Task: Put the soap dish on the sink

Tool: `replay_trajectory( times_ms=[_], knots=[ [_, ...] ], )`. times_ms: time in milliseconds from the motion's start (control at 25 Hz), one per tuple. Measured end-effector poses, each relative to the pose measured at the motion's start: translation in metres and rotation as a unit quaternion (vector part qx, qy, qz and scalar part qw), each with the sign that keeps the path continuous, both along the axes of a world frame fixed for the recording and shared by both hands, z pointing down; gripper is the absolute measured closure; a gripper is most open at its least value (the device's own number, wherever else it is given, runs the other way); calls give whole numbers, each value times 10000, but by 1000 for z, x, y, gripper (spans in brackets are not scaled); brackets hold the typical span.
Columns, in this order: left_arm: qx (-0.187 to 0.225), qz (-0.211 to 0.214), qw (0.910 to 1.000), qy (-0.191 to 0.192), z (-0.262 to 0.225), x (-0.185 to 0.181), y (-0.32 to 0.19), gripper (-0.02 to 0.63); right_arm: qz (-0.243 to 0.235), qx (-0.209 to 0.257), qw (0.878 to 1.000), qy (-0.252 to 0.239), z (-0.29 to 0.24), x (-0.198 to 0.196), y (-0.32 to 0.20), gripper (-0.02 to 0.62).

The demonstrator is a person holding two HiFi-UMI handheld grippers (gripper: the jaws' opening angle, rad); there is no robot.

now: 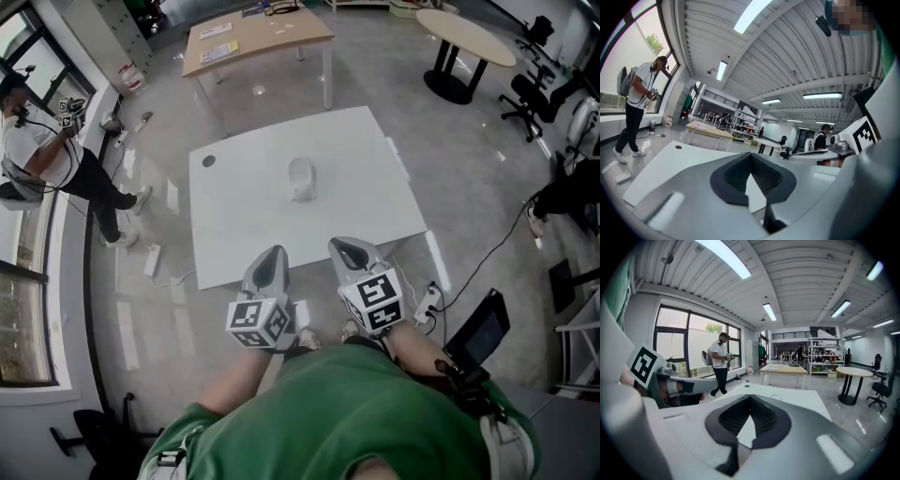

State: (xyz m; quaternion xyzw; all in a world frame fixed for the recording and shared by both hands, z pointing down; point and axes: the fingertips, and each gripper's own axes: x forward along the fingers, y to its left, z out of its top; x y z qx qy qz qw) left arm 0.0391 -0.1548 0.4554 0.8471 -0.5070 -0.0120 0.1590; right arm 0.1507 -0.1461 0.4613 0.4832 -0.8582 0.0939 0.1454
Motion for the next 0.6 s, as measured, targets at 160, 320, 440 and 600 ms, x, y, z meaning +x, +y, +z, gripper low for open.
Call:
replay_trajectory(
  times_ms=[160, 320, 440, 600],
  knots=[
    [-15, -26, 10000, 21, 1, 0, 0, 600, 16, 11, 10000, 15, 0, 2, -1, 594],
    [-8, -20, 10000, 28, 0, 2, 1, 600, 11, 11, 10000, 13, -1, 1, -1, 594],
    [-3, -24, 10000, 32, 0, 3, 1, 600, -2, 21, 10000, 20, -1, 0, -2, 594],
    [6, -22, 10000, 24, -1, 3, 1, 600, -8, 29, 10000, 26, -2, -1, -2, 594]
  ],
)
